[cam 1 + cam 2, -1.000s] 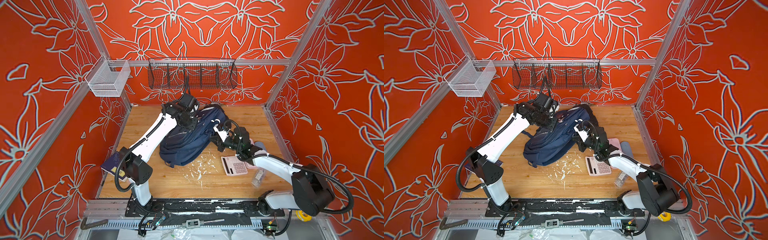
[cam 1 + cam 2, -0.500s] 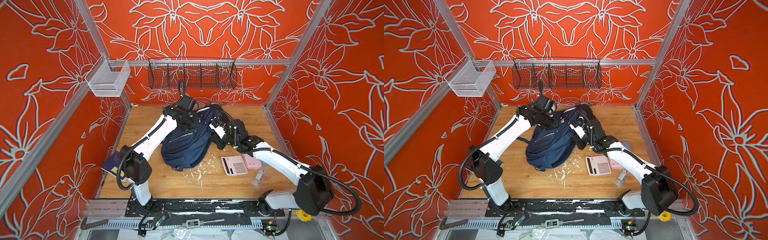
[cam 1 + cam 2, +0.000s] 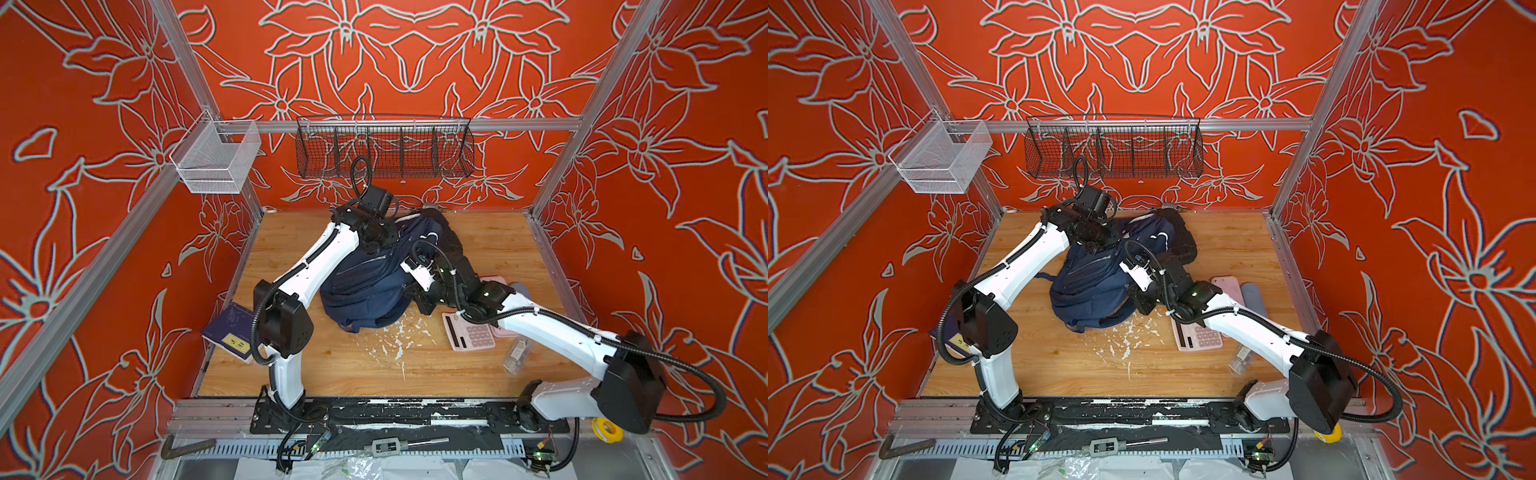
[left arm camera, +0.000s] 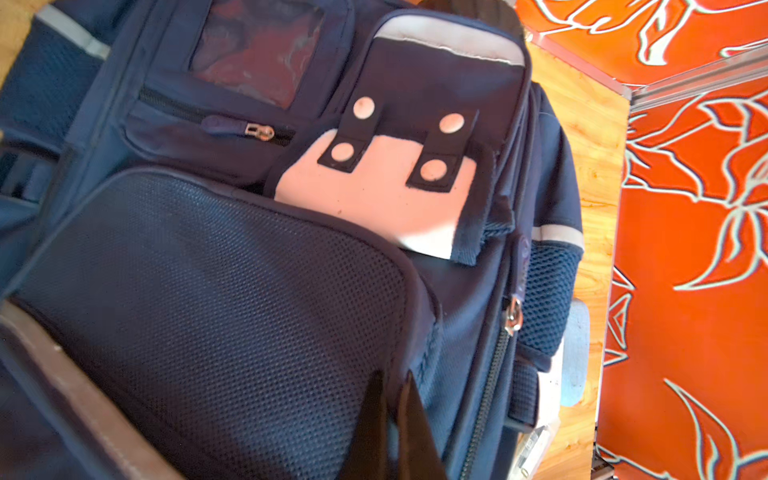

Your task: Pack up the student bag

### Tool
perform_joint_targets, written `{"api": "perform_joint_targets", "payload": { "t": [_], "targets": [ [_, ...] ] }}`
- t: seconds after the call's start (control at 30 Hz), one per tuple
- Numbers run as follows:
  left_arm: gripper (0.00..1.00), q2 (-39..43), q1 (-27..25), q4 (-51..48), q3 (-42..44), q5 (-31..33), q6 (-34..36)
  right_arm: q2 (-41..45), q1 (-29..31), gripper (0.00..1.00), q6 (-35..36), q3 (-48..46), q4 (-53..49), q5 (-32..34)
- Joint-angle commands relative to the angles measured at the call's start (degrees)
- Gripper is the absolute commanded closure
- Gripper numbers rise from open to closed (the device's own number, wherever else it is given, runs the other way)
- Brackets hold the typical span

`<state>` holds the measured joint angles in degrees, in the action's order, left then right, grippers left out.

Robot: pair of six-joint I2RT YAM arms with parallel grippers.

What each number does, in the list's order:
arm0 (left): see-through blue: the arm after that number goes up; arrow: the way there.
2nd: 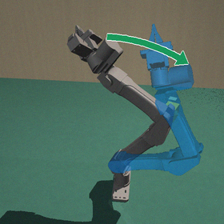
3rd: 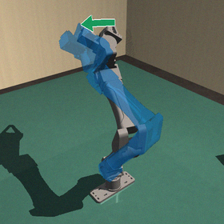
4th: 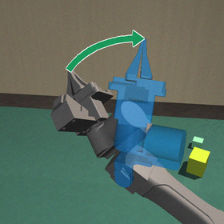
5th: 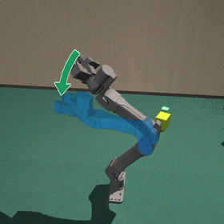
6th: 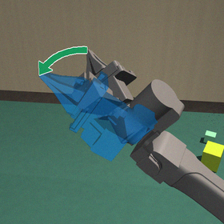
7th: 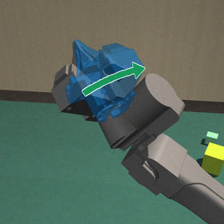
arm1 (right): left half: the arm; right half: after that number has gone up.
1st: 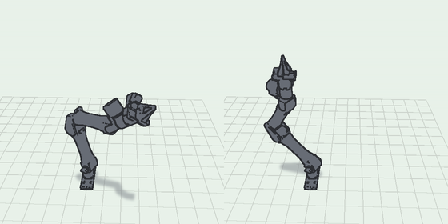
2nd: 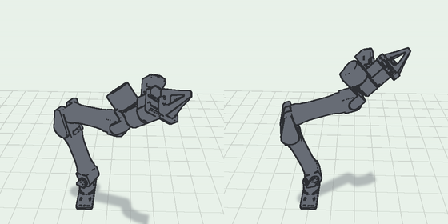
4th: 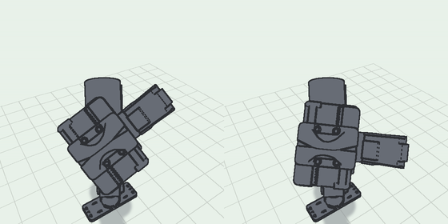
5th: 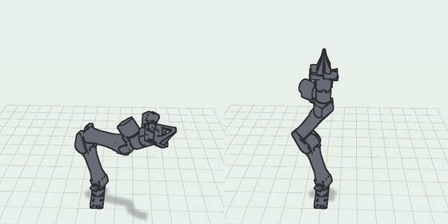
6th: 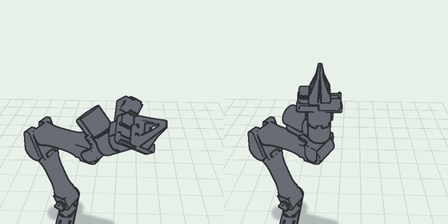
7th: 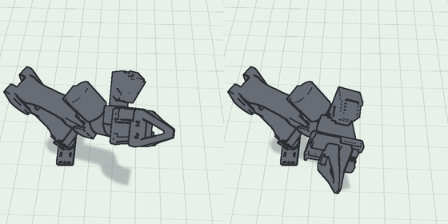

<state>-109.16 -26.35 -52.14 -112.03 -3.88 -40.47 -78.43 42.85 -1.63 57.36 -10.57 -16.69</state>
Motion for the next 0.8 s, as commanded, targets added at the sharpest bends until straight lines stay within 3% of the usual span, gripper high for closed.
{"api": "perform_joint_targets", "payload": {
  "t": [0.0,0.17,0.3,0.43,0.77],
  "targets": [
    [1.00,0.8,0.7,2.9,-2.1,2.7,-2.4,-0.7,0.1,1.00,-2.6,4.2,-0.5,2.3],
    [1.00,8.2,0.8,0.9,6.1,1.5,-2.8,-3.1,-7.0,1.00,0.1,9.7,-6.1,-3.1],
    [1.00,11.5,0.8,0.1,11.8,-4.7,-8.1,-7.9,-10.4,1.00,6.0,17.4,-14.4,-7.6],
    [1.00,12.0,1.2,10.5,17.6,-10.1,-16.4,-12.1,-10.2,1.00,8.3,24.9,-22.1,-10.5],
    [1.00,9.8,2.1,20.9,15.1,-3.3,-29.8,-7.6,-3.1,1.00,6.0,19.5,-20.3,-1.4]
  ]
}}
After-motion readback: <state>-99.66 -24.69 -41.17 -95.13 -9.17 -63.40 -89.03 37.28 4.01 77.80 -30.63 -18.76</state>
